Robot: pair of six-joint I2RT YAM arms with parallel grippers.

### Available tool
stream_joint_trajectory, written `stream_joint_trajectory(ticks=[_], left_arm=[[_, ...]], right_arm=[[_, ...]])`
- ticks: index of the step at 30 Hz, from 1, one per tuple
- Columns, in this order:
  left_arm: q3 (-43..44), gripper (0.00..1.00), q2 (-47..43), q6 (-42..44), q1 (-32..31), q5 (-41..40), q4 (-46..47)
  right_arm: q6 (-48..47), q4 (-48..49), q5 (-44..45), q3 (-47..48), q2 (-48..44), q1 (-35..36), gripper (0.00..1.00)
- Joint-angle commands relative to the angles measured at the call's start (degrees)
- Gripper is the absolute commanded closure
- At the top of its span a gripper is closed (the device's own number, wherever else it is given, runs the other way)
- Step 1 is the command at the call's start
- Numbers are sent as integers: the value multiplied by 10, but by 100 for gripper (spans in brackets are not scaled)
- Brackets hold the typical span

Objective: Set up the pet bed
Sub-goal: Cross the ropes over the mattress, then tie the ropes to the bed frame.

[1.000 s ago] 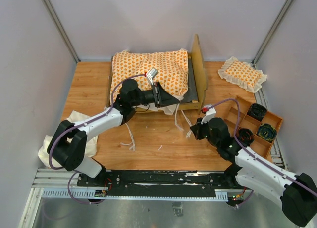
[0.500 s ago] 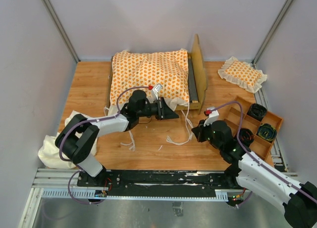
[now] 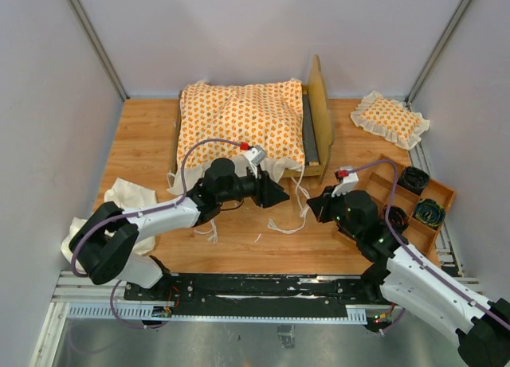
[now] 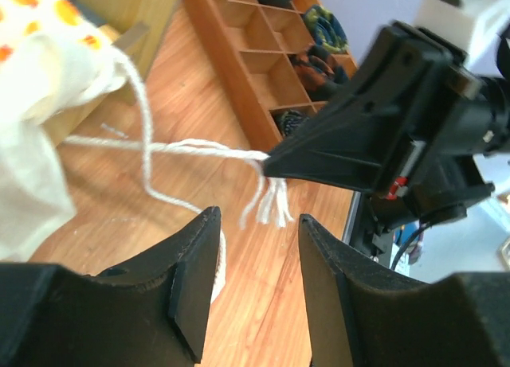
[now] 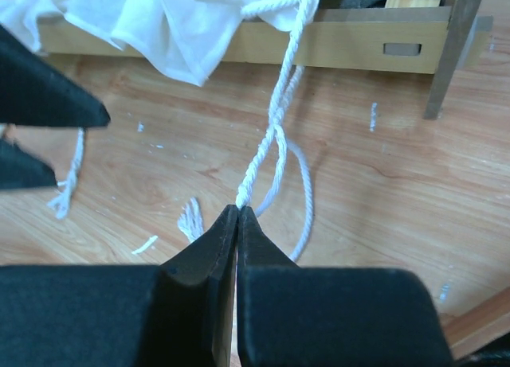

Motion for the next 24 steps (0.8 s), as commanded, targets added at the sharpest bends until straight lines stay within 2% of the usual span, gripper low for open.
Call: stream_joint_trajectory(ticks=[1, 11, 24], left_arm=[[-4, 51, -6, 108, -40, -18, 32], [-4, 46, 38, 143, -73, -24, 82], [13, 44, 105, 129, -89, -42, 129]], right_arm=[[81, 51, -15, 13, 13, 9, 100], [191, 122, -20, 10, 33, 10, 100], [217, 129, -9, 3, 36, 10, 100]])
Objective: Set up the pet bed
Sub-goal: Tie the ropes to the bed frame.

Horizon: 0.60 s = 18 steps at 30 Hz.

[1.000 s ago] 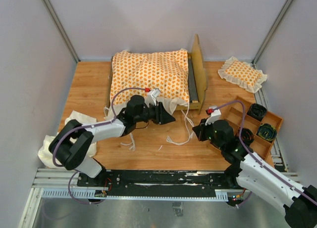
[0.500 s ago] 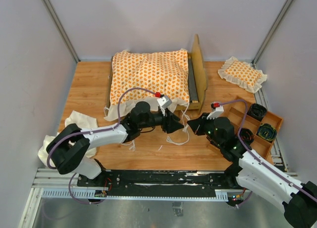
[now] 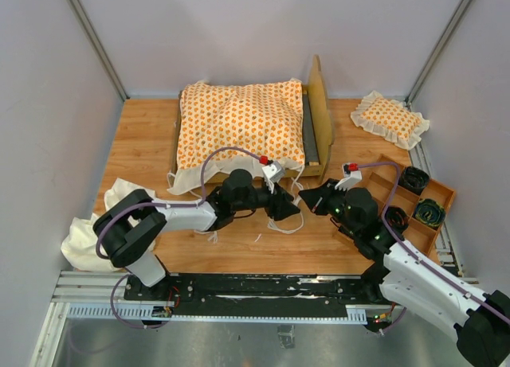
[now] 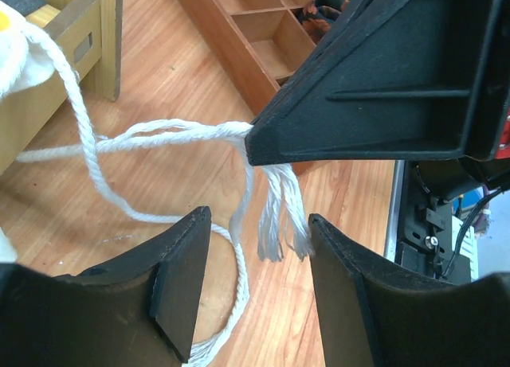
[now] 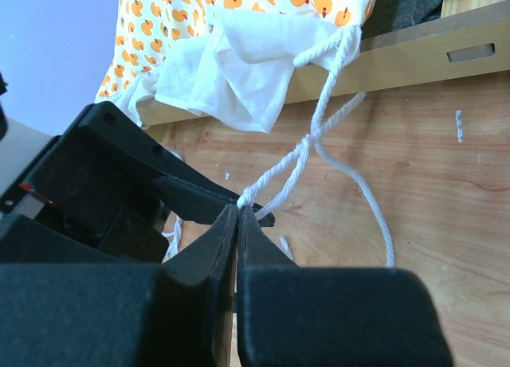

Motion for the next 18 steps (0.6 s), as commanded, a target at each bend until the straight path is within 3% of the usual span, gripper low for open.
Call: stream_joint_trajectory(ticks=[1, 5, 9, 11, 15, 18], left_arm=[[17, 45, 20, 2, -7, -15, 45], [10, 61, 18, 2, -7, -24, 58], [-14, 99, -1, -7, -7, -55, 68], [-25, 100, -7, -18, -7, -65, 74], [-36, 100, -14, -45, -6, -82, 73], [-40, 100, -17, -76, 2, -103, 60]], right_arm=[[20, 21, 3, 2, -1, 10, 100], [19, 20, 3, 0, 1, 10, 100], [2, 16, 7, -7, -1, 9, 100], [-33, 10, 18, -10, -8, 9, 96], [-144, -36, 33, 0, -39, 9, 76], [-246, -83, 30, 16, -62, 8, 68]])
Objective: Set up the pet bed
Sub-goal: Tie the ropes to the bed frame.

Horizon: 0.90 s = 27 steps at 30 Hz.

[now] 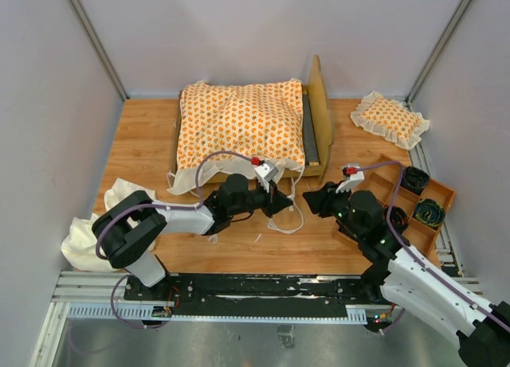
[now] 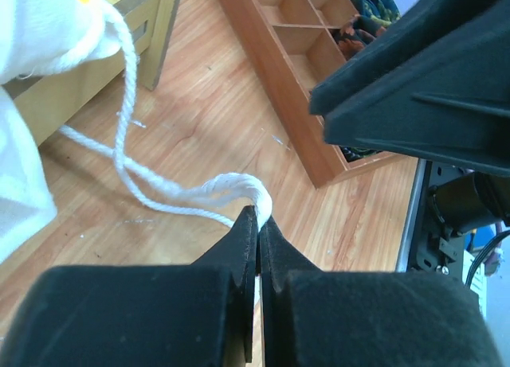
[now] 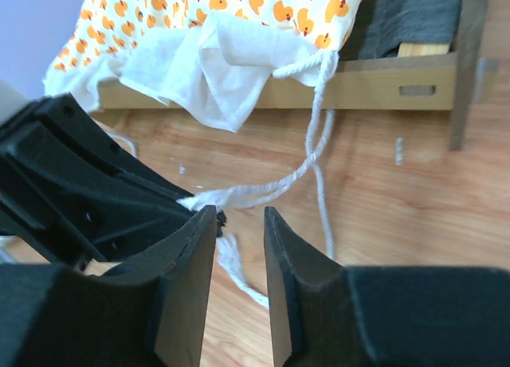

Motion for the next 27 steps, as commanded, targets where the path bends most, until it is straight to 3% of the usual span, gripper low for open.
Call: stream_joint_trajectory(ticks=[1, 6, 11, 17, 21, 27], left_arm=[[-7, 100, -18, -48, 11, -35, 12], [-18, 100, -19, -95, 47, -28, 11], [-42, 100, -26, -132, 74, -25, 24], [-72, 100, -8, -189, 108, 4, 94], [-79, 100, 14, -217, 128, 36, 141], [-77, 100, 34, -221, 136, 51, 157]], right_arm=[[-202, -58, -10, 21, -34, 9, 65], [-415, -91, -174, 41, -10, 9, 63], [-537, -132, -279, 75, 64, 9, 63], [-610, -146, -360, 110, 184, 18, 63], [-647, -122, -348, 100, 222, 58, 58], [-674, -126, -277, 120, 300, 85, 59]])
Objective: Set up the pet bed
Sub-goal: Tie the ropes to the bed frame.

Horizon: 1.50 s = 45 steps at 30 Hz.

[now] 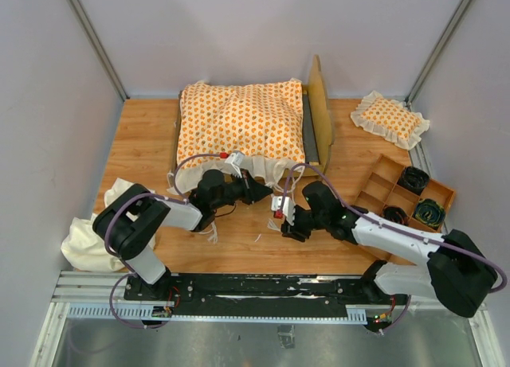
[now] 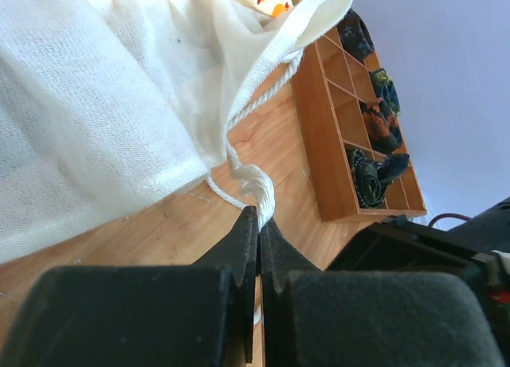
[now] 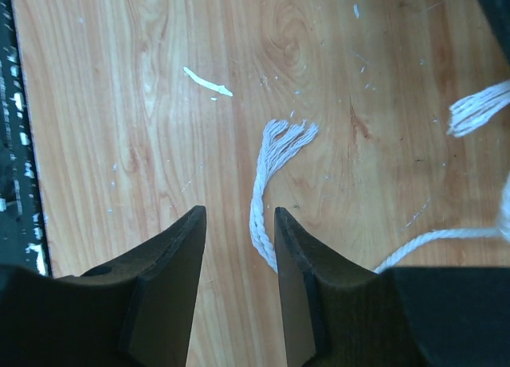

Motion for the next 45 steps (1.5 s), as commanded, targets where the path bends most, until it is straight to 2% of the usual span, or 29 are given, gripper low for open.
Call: stream_joint_trajectory(ticks=[1, 7, 13, 20, 26, 33, 34, 37, 42, 45], left_arm=[[1, 100, 15, -10, 5, 20, 44], [8, 100, 28, -11, 6, 19, 44], [15, 100, 23, 2, 9, 12, 23], [16, 100, 19, 10, 13, 8, 12], [15, 100, 17, 12, 14, 7, 6], [15, 100, 12, 7, 14, 5, 4], [14, 100, 10, 7, 14, 5, 3], [12, 100, 2, 11, 14, 1, -4], [12, 100, -7, 16, 14, -2, -15], [5, 100, -15, 16, 14, -9, -20]], right_arm=[[-42, 3, 41, 31, 45, 13, 59], [-46, 14, 45, 64, 108, 17, 59], [-79, -21, 23, 96, 168, 36, 59], [-84, -27, 43, 117, 217, 47, 59], [-82, -29, 69, 124, 231, 58, 68], [-82, -48, 64, 137, 243, 60, 69], [-81, -48, 66, 139, 245, 60, 71], [-81, -55, 69, 148, 257, 61, 97], [-77, -64, 90, 148, 227, 62, 100], [-53, -58, 160, 131, 160, 63, 100]])
